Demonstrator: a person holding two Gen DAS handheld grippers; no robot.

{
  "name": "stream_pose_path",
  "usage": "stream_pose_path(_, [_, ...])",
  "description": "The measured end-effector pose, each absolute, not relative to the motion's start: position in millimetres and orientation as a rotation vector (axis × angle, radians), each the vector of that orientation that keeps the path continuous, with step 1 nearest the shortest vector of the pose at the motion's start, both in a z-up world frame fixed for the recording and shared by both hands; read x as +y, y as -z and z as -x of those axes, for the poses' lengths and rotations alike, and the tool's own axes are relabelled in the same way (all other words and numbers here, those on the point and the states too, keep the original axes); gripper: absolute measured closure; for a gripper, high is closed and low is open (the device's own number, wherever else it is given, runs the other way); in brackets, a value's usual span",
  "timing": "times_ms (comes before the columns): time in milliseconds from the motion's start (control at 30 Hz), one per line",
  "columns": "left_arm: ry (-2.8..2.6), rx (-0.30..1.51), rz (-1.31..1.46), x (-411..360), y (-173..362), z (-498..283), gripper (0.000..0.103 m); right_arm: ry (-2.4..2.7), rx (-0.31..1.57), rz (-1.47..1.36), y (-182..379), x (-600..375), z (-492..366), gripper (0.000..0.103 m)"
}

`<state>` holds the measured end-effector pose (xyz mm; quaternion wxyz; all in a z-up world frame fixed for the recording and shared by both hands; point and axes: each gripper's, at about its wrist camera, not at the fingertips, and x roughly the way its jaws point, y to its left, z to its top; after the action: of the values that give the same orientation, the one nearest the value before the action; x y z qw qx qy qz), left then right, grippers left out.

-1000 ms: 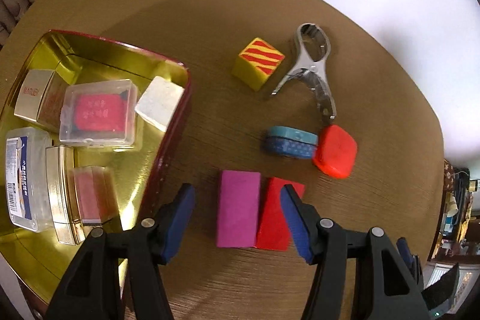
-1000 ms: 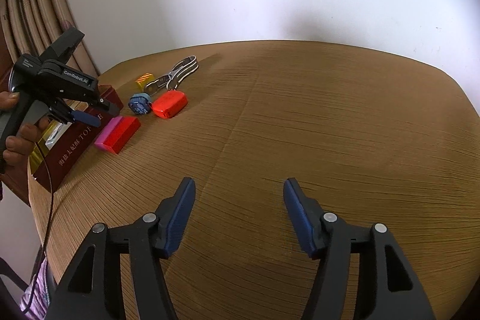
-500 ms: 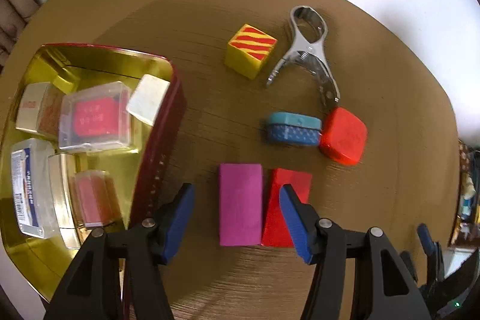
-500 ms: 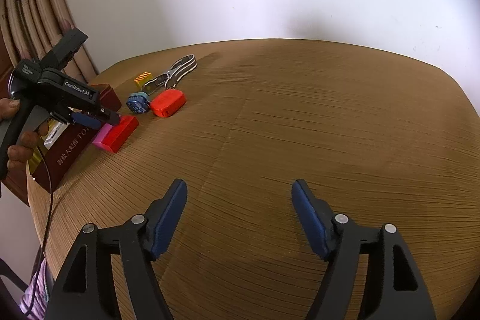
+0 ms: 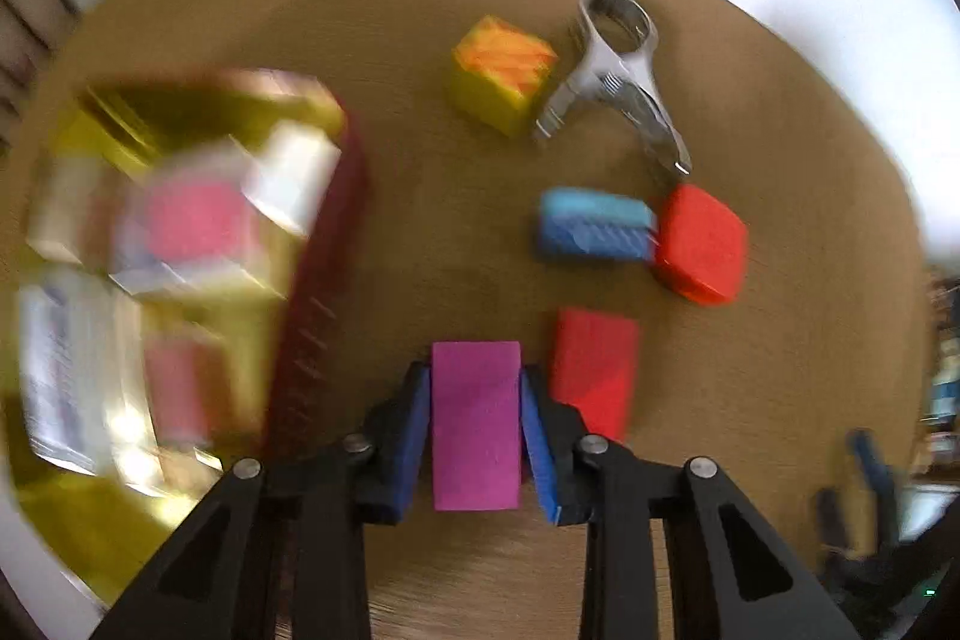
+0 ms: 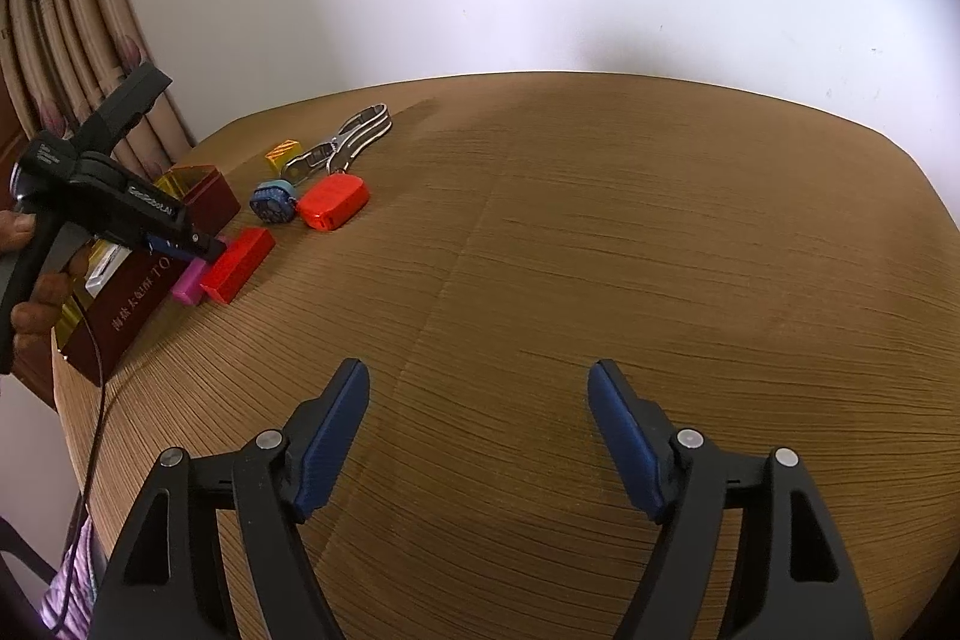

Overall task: Organize rigid objects
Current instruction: 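Move the left tool to the pink block and grasp it, then carry the pink block into the tin with the left tool while the right tool grasps the red block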

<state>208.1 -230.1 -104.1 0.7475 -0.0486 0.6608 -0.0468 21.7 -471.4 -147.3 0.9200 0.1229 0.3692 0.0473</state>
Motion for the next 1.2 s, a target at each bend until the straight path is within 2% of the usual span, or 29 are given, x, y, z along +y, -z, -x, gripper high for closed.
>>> stream_pose_path(333, [0.109, 1.347, 0.225, -215, 98, -151, 0.073, -0.108, 0.734, -0.235, 145, -469, -20, 0.03])
stream_pose_path(567, [0.171, 1.24, 0.313, -191, 59, -79, 0.073, -0.295, 0.669, -0.162, 112, -418, -23, 0.03])
stream_pose_path(700, [0.162, 1.178, 0.364, -162, 31, -64, 0.073, -0.377, 0.712, -0.12, 97, -366, -57, 0.03])
stream_pose_path(967, [0.035, 1.094, 0.379, -77, -7, -61, 0.073, -0.355, 0.837, -0.014, 116, -308, -120, 0.039])
stream_pose_path(1200, [-0.023, 1.11, 0.308, -48, 11, -84, 0.073, -0.303, 0.907, 0.037, 135, -293, -145, 0.053])
